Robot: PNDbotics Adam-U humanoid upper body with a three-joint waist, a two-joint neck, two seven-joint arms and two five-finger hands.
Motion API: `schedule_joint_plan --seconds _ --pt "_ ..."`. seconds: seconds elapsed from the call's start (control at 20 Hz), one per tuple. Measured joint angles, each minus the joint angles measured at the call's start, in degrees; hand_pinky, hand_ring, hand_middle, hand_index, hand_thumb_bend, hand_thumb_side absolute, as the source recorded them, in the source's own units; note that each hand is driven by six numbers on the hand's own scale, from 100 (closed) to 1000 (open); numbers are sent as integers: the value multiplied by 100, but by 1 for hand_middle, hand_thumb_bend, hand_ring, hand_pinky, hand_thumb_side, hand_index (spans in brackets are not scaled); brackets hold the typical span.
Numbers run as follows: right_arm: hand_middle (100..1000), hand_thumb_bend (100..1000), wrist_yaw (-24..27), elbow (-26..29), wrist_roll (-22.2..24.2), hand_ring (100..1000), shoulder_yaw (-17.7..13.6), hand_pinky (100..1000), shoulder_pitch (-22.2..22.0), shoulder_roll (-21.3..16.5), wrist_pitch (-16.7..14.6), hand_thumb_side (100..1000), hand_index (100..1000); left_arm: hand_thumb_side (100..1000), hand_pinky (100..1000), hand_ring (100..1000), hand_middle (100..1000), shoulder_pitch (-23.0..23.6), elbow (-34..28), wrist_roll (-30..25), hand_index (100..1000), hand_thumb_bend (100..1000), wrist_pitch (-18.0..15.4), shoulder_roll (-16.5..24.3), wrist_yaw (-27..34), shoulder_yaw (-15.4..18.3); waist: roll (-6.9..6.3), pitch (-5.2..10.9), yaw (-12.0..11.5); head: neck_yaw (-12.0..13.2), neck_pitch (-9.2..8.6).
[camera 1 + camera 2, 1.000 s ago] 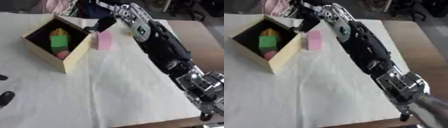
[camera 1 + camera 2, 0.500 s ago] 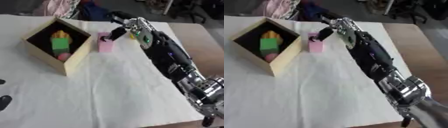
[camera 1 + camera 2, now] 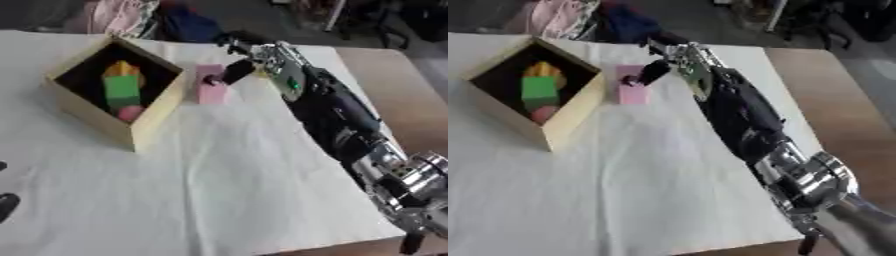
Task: Pick up objects on the table and place them in the box.
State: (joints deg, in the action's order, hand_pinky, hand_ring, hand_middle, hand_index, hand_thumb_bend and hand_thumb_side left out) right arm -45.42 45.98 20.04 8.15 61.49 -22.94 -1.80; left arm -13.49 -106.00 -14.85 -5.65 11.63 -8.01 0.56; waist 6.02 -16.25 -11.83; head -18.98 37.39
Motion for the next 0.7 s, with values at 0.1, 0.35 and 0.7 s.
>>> schedule_joint_plan --seconds 0.1,0.35,0.7 --pt "855 394 261 -3 -47 798 -20 832 -28 0 -29 491 946 421 770 641 838 0 0 0 810 678 0 0 0 0 0 0 3 1 -10" --pt "848 378 1220 146 -146 789 -14 837 -46 -13 -76 507 944 421 770 641 838 0 0 1 811 677 1 0 0 1 0 0 14 6 -13" --pt "888 410 1474 535 258 835 221 848 -46 -128 -122 484 965 421 770 641 838 0 0 7 811 677 7 0 0 1 12 0 17 6 -17"
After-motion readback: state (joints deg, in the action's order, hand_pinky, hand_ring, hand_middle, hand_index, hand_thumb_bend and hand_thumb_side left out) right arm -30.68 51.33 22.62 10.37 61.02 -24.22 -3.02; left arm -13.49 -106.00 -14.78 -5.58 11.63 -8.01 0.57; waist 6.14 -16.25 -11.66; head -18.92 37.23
